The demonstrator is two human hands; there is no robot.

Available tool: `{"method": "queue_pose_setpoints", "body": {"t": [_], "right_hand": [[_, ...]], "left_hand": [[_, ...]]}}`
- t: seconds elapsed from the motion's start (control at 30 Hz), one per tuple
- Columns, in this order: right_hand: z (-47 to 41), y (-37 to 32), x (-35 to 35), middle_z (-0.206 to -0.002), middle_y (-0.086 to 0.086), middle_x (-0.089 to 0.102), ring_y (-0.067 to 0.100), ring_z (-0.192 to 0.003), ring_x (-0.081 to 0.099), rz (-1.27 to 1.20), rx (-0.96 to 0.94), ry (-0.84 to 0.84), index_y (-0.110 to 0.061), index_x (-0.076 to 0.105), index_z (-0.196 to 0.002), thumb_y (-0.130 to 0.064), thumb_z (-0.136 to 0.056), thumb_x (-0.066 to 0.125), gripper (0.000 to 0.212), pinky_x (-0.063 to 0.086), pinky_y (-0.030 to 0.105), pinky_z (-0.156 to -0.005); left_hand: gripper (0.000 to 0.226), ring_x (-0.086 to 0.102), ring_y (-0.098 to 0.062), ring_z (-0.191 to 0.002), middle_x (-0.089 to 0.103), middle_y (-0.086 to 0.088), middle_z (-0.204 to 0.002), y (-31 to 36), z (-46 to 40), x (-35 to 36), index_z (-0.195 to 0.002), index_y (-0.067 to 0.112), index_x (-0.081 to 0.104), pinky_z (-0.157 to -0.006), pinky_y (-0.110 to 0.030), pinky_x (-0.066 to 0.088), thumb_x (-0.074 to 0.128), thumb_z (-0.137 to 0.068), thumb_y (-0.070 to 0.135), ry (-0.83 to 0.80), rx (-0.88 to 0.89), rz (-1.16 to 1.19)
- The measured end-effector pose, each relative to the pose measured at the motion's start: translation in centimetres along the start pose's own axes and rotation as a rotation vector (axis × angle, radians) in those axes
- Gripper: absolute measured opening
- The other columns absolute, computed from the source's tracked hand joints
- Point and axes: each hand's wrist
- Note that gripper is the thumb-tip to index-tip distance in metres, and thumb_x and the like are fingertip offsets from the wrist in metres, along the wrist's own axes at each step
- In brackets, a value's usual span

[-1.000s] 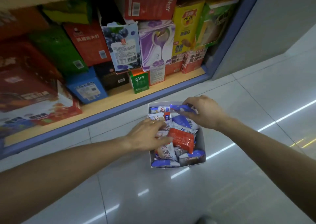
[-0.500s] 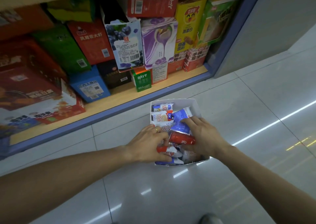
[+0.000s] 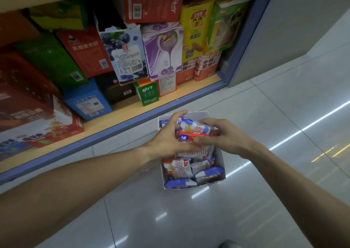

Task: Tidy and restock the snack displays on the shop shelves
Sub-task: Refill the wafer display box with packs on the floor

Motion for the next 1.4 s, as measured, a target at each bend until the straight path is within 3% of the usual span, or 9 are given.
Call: {"method": "queue_pose_setpoints", "body": {"t": [0.1,0.17,0.27,0.37,0.53,0.63,0.9,1.2,1.4], "right_hand": [[-1.1,0.3,-0.3,-0.117,-0.001,0.071,0.013,-0.097,0.072,-0.195,0.012,0.198,-0.026,0.060,-0.129,-0.040,-0.098,0.061,0.034,0.057,0.021,-0.074],[-2.4,1.4,-0.9,-0.127,0.001,0.066,0.012,-0.105,0.067,0.166,-0.030,0.328,-0.022,0.056,-0.133,-0.029,-0.101,0.058,0.033,0.056,0.021,-0.078],[-4.5,3.2,0.1,-0.137,0.002,0.059,0.020,-0.121,0.058,0.932,-0.073,0.003,-0.021,0.044,-0.142,-0.026,-0.087,0.073,0.062,0.051,0.031,-0.093],[-6.0,3.9,1.8,-0.143,0.004,0.052,0.024,-0.130,0.050,1.221,-0.051,-0.166,-0.020,0.037,-0.146,-0.033,-0.083,0.077,0.076,0.044,0.036,-0.105],[-6.0,1.2,-0.7,-0.118,0.007,0.070,0.025,-0.103,0.064,0.897,-0.070,0.000,-0.018,0.053,-0.127,-0.019,-0.093,0.061,0.035,0.053,0.034,-0.085],[-5.1,-1.1,-3.3,-0.110,0.008,0.068,0.022,-0.091,0.060,0.687,-0.095,0.183,-0.012,0.063,-0.117,-0.013,-0.096,0.052,0.023,0.046,0.029,-0.065],[-5.4,-0.4,-2.6,-0.119,0.005,0.069,0.026,-0.107,0.059,0.883,-0.271,0.350,-0.018,0.068,-0.124,-0.017,-0.100,0.053,0.028,0.049,0.038,-0.086],[-5.4,-0.8,-2.8,-0.112,0.005,0.072,0.028,-0.101,0.058,0.880,-0.206,0.366,-0.018,0.070,-0.118,-0.018,-0.098,0.050,0.028,0.052,0.039,-0.079],[-2.5,-0.1,-5.3,-0.087,0.004,0.067,0.029,-0.083,0.059,0.844,0.097,0.364,-0.019,0.068,-0.088,-0.019,-0.094,0.050,0.019,0.046,0.031,-0.063]], "left_hand": [[0.062,0.075,-0.006,-0.093,0.077,0.007,-0.107,-0.3,-0.2,-0.5,-0.121,0.028,0.061,-0.091,-0.041,0.062,0.095,-0.068,0.030,0.103,-0.041,-0.041],[0.057,0.075,-0.006,-0.093,0.077,0.008,-0.106,-0.7,-0.1,-1.6,-0.116,0.030,0.063,-0.092,-0.041,0.061,0.093,-0.068,0.029,0.228,-0.046,0.019],[0.064,0.075,-0.009,-0.098,0.077,0.007,-0.110,-1.0,0.0,-3.1,-0.123,0.026,0.062,-0.092,-0.044,0.061,0.094,-0.068,0.029,0.342,-0.022,0.085],[0.061,0.075,-0.008,-0.097,0.077,0.008,-0.109,-1.0,0.4,-3.6,-0.122,0.028,0.060,-0.090,-0.041,0.062,0.093,-0.070,0.026,0.401,-0.018,0.089],[0.058,0.073,-0.008,-0.098,0.073,0.011,-0.110,-1.4,1.4,-3.8,-0.120,0.034,0.056,-0.084,-0.031,0.061,0.091,-0.074,0.026,0.445,-0.043,0.069],[0.053,0.073,-0.004,-0.093,0.073,0.013,-0.105,-1.5,1.9,-4.2,-0.114,0.036,0.057,-0.076,-0.024,0.060,0.090,-0.074,0.027,0.429,-0.048,0.076],[0.054,0.071,-0.005,-0.092,0.071,0.013,-0.104,-1.9,2.1,-4.1,-0.119,0.029,0.058,-0.070,-0.020,0.056,0.089,-0.075,0.024,0.396,-0.097,0.025],[0.045,0.073,0.000,-0.084,0.073,0.014,-0.098,-2.6,2.8,-4.6,-0.108,0.037,0.059,-0.063,-0.015,0.056,0.089,-0.075,0.027,0.435,-0.106,0.020],[0.054,0.075,-0.009,-0.091,0.076,0.009,-0.102,-3.1,3.8,-6.3,-0.116,0.029,0.064,-0.079,-0.029,0.061,0.091,-0.070,0.031,0.491,-0.160,0.071]]}}
Point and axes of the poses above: each hand's wrist, its own z-axis away from the middle knuckle, its own x-axis out of the palm, y = z × x
